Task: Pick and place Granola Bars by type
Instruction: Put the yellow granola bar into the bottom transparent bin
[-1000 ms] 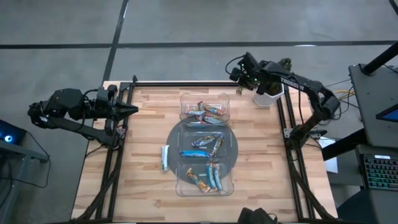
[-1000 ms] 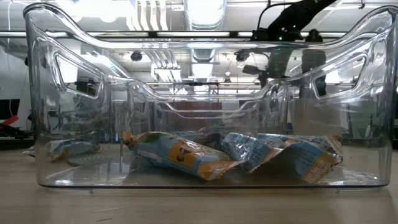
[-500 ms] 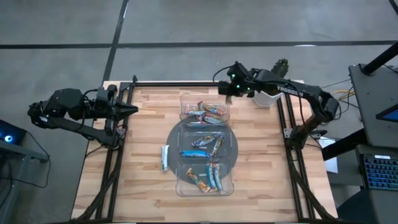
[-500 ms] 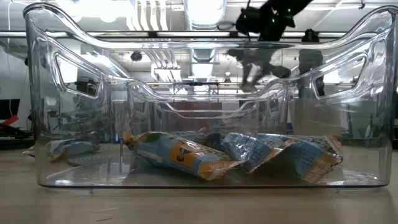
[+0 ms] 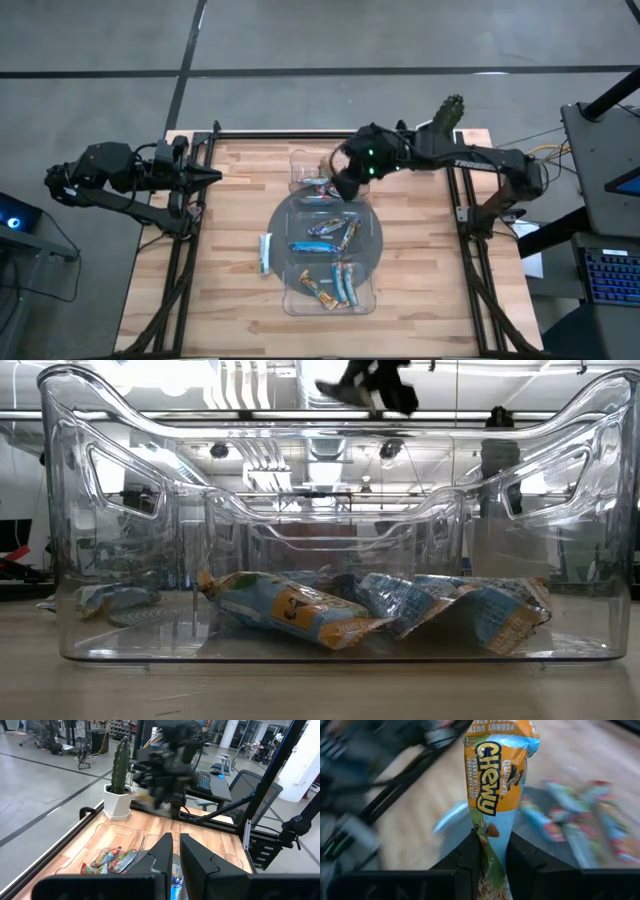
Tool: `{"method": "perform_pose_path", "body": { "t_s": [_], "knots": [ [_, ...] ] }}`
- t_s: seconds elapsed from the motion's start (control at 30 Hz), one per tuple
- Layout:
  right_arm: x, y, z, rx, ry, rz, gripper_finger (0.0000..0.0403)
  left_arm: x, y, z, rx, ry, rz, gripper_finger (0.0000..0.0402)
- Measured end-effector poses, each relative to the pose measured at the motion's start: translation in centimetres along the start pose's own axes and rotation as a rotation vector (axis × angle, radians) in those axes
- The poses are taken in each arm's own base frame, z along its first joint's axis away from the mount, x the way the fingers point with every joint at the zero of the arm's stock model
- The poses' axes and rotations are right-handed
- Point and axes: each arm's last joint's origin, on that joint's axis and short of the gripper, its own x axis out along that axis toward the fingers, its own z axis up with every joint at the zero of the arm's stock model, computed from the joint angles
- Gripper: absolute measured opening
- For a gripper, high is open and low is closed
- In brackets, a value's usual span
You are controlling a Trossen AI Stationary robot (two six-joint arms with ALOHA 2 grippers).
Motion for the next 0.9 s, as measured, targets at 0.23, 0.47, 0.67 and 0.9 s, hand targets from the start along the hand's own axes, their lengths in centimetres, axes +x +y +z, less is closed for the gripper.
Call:
{"method": "perform_pose_path", "body": {
  "t_s": [0.23, 0.47, 0.67, 0.9],
  "knots": [
    [-1.9, 5.6, -2.4, -0.336, 0.059, 0.225, 0.0063, 0.0, 0.0, 0.0, 0.022, 0.000, 0.000, 0.0018],
    [-3.5, 9.7, -5.8, -0.622, 0.069, 0.362, 0.0063, 0.0, 0.0, 0.0, 0.021, 0.000, 0.000, 0.0018],
    [-3.6, 11.7, -8.9, -0.740, 0.121, 0.427, 0.0063, 0.0, 0.0, 0.0, 0.021, 0.000, -0.001, 0.0018],
    [-1.0, 13.2, -12.1, -0.795, 0.223, 0.429, 0.0063, 0.0, 0.0, 0.0, 0.021, 0.000, -0.001, 0.0018]
  ]
}}
